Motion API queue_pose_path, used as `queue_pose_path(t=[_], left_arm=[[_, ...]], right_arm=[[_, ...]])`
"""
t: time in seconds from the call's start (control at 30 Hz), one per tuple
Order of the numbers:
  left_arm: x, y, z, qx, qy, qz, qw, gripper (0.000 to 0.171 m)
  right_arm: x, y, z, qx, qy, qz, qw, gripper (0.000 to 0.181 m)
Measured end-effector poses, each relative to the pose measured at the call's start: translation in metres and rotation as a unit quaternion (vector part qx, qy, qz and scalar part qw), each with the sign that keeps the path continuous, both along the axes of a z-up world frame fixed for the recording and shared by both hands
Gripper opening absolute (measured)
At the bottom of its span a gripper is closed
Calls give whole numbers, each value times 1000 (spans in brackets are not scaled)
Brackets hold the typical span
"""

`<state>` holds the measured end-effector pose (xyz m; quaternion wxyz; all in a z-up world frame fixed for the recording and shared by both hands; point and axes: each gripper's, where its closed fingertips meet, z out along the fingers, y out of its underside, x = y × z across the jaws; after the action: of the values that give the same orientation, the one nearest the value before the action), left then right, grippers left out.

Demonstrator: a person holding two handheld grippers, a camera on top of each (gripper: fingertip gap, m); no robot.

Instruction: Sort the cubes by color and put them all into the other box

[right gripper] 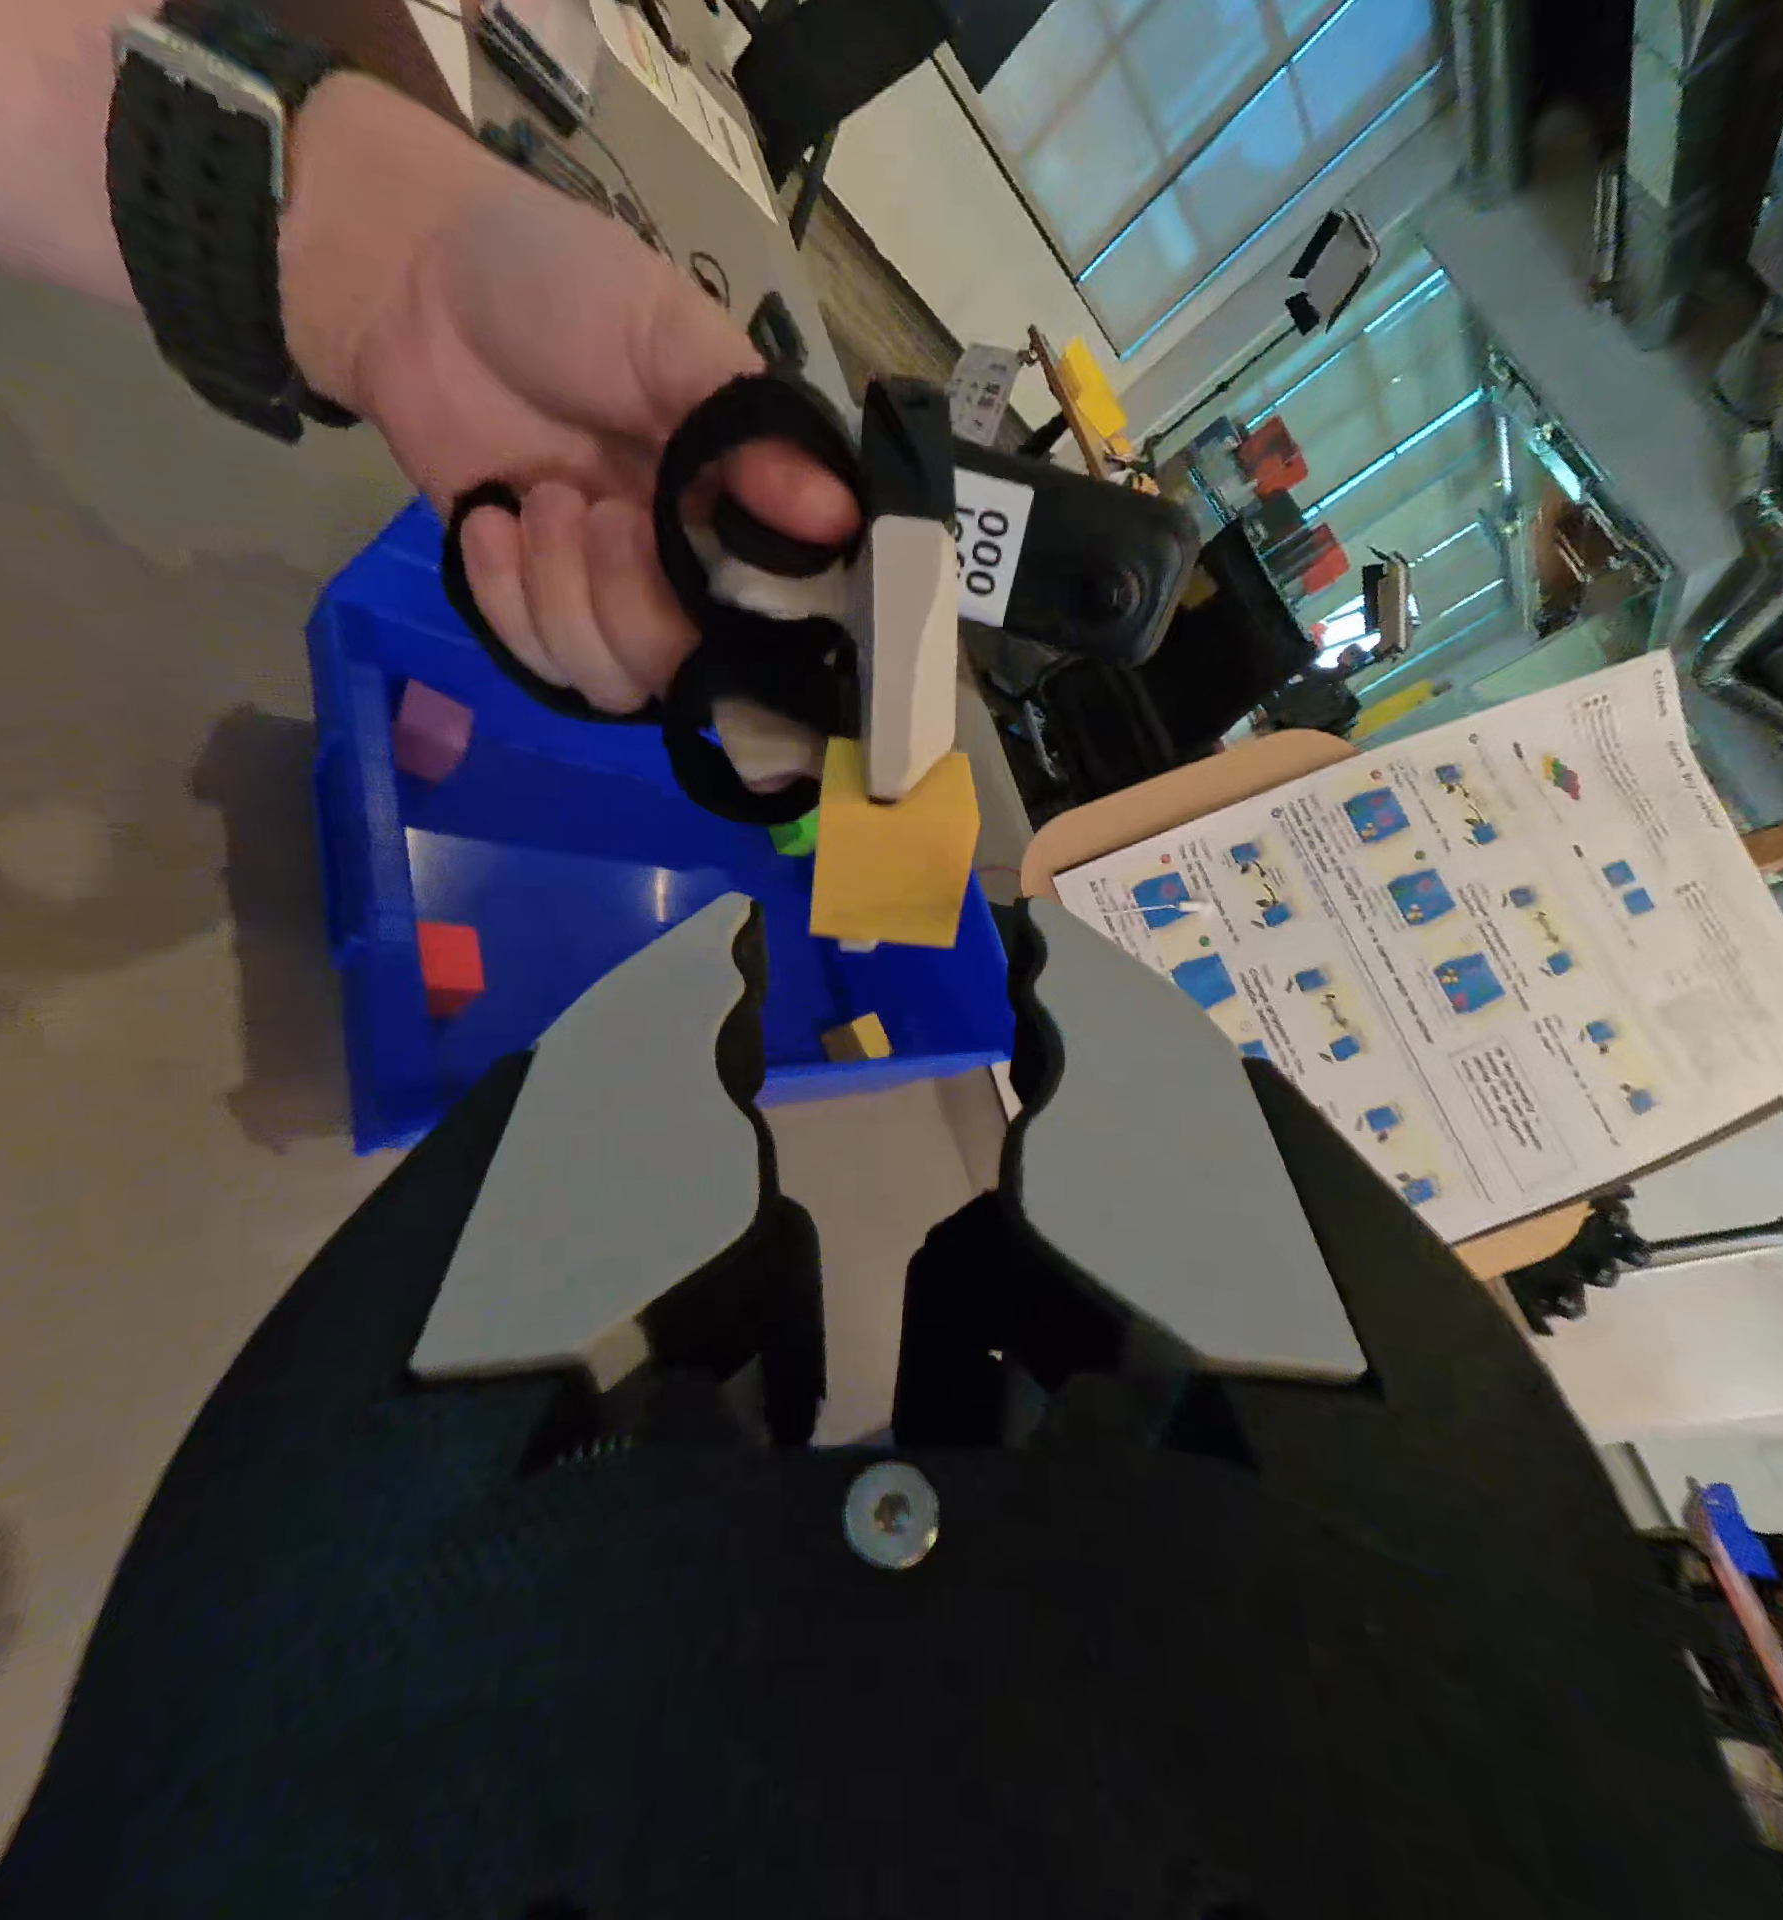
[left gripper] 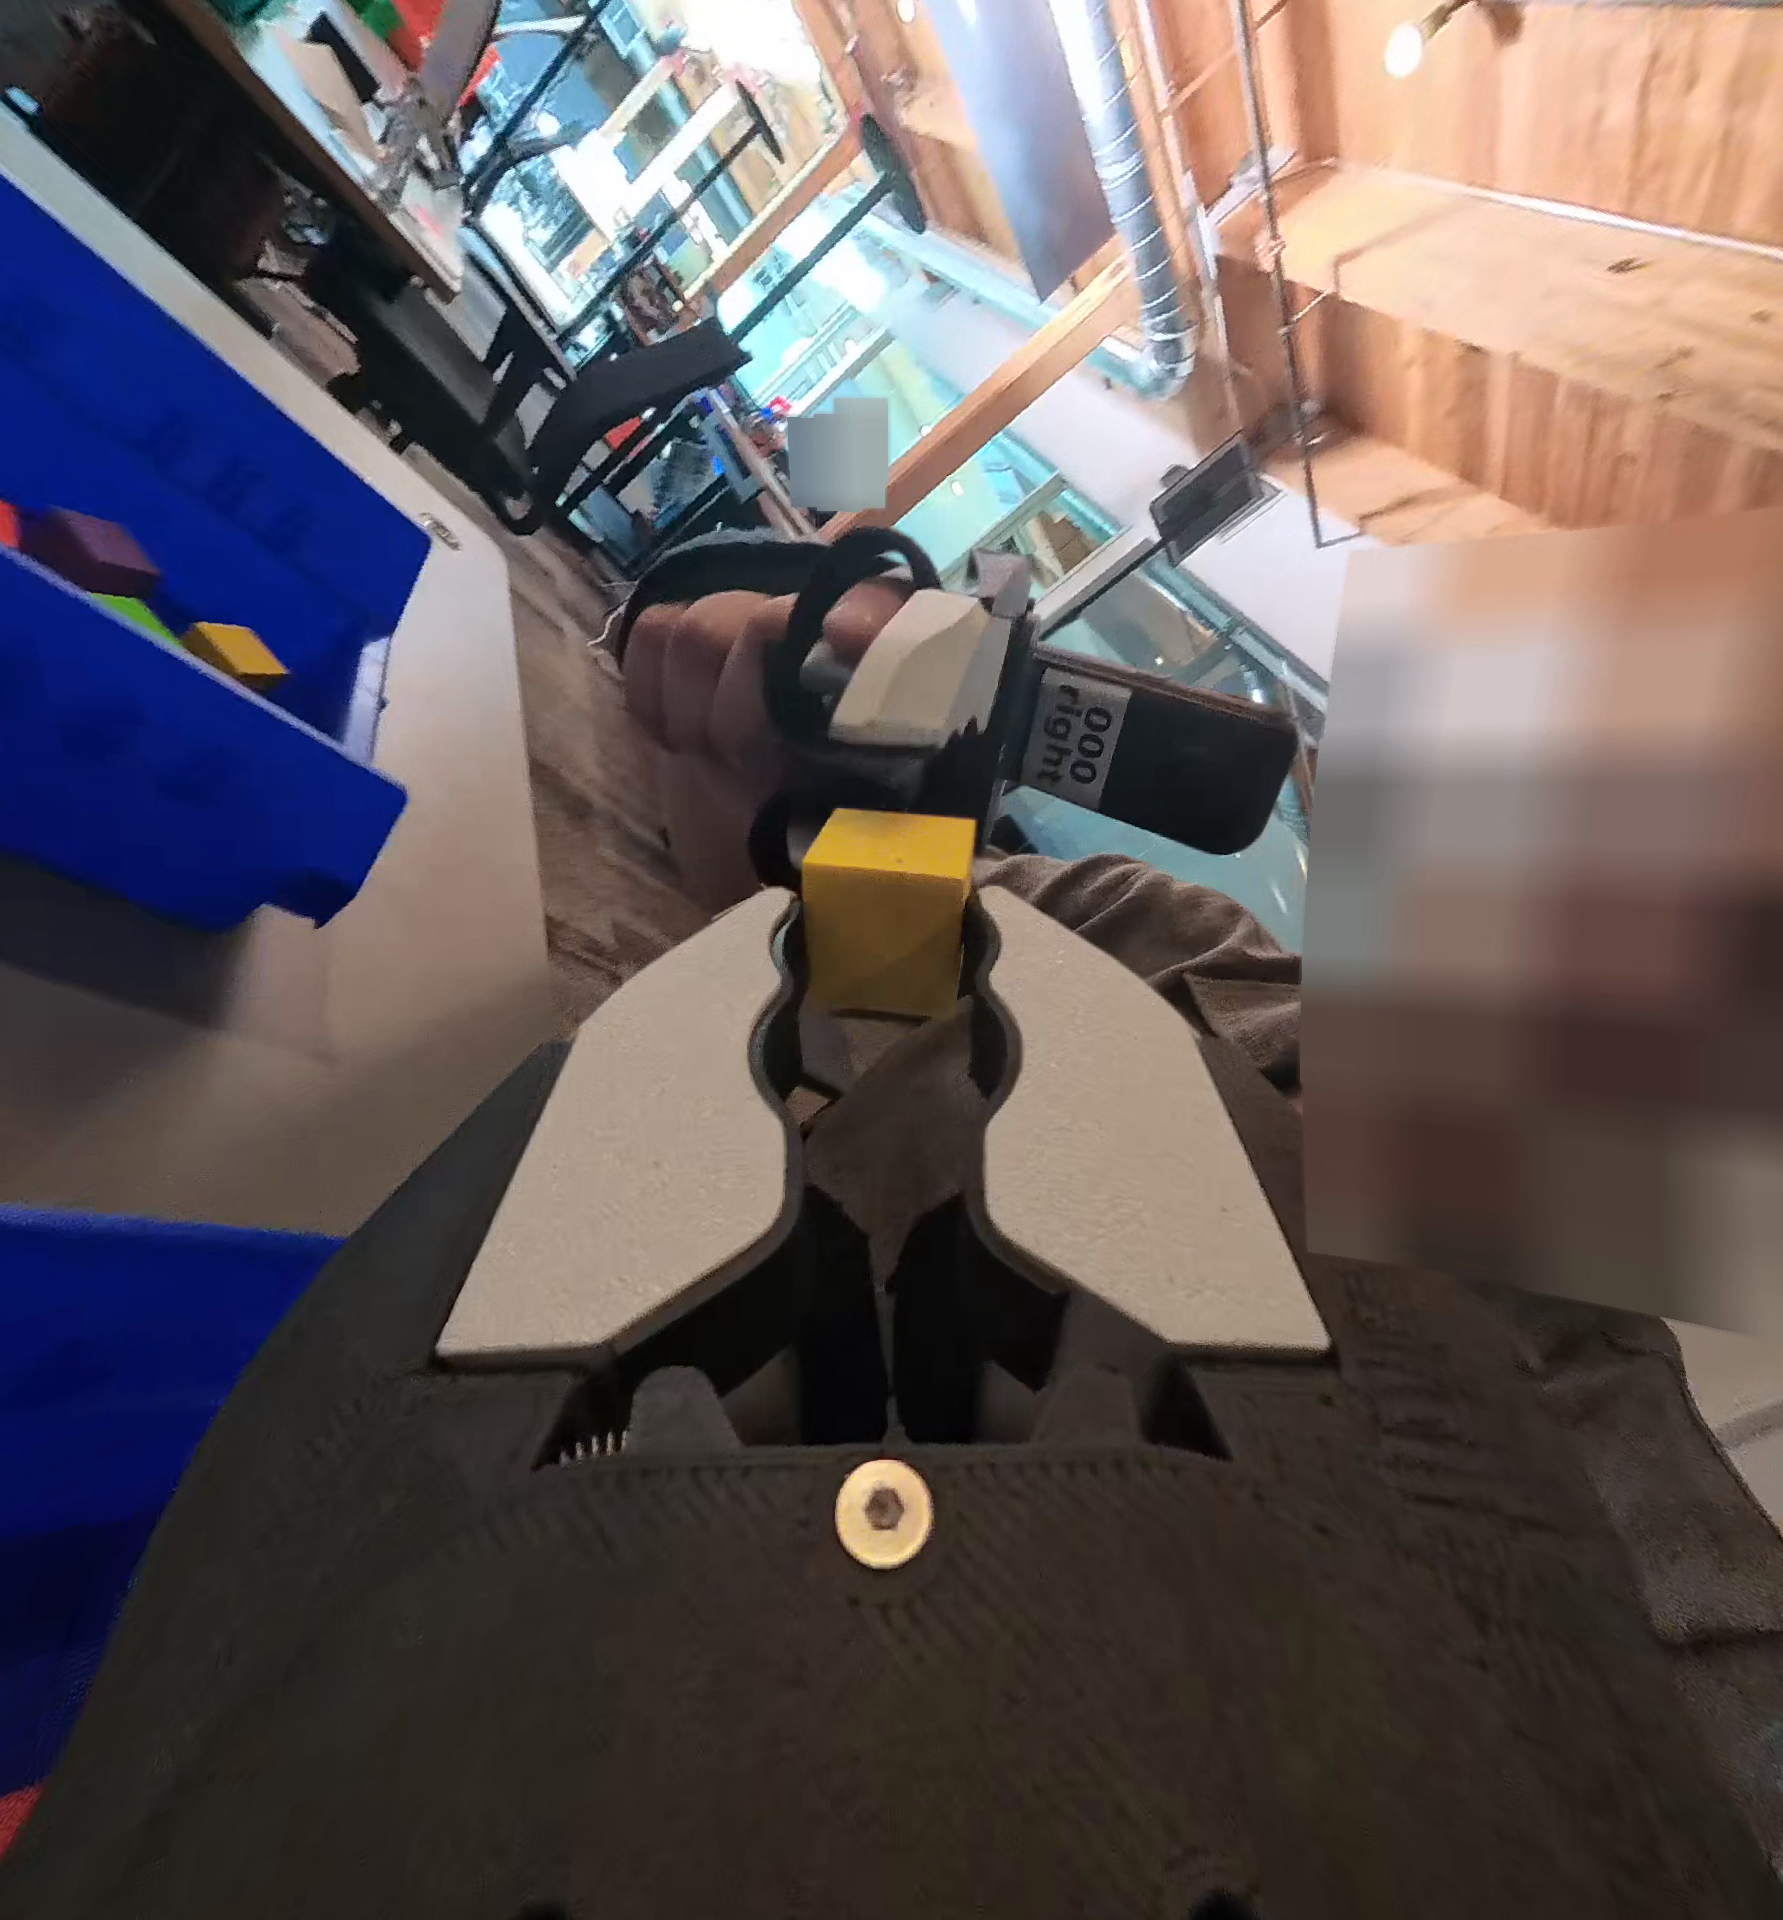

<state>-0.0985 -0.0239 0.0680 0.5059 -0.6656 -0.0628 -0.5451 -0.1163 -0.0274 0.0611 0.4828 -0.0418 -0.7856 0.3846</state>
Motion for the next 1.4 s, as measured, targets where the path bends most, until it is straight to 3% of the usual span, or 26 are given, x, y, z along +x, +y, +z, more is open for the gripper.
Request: queue_pose_path(t=[0.17, 0.33, 0.43, 0.53, 0.67, 0.83, 0.93, 1.03, 1.17, 1.4], left_arm=[[12, 3, 5, 22, -6, 11, 1000, 29], [15, 3, 10, 49, -36, 15, 998, 29], [13, -1, 18, 73, -17, 31, 997, 46], [3, -4, 20, 71, 81, 112, 988, 43], [-8, -22, 33, 85, 172, 216, 957, 42], [-11, -42, 29, 72, 231, 279, 929, 38], [-13, -48, 29, 58, 245, 288, 924, 37], [-18, -53, 31, 62, 251, 311, 915, 33], [-20, -57, 30, 63, 236, 304, 921, 29], [-22, -55, 26, 50, 250, 307, 917, 27]], right_arm=[[5, -10, 6, -20, -1, 13, 1000, 29], [8, -9, 10, -16, -13, 18, 1000, 28], [9, 1, 15, -8, -14, 12, 1000, 28], [1, 35, 22, 20, -14, -30, 999, 28], [-22, 106, 20, 25, -81, -113, 990, 28], [-37, 186, -21, 38, -227, -207, 951, 28], [-31, 208, -53, 34, -302, -217, 928, 28], [-19, 214, -86, 35, -371, -209, 904, 29], [-2, 216, -129, 51, -450, -189, 871, 29], [1, 210, -184, 105, -515, -155, 837, 29]])
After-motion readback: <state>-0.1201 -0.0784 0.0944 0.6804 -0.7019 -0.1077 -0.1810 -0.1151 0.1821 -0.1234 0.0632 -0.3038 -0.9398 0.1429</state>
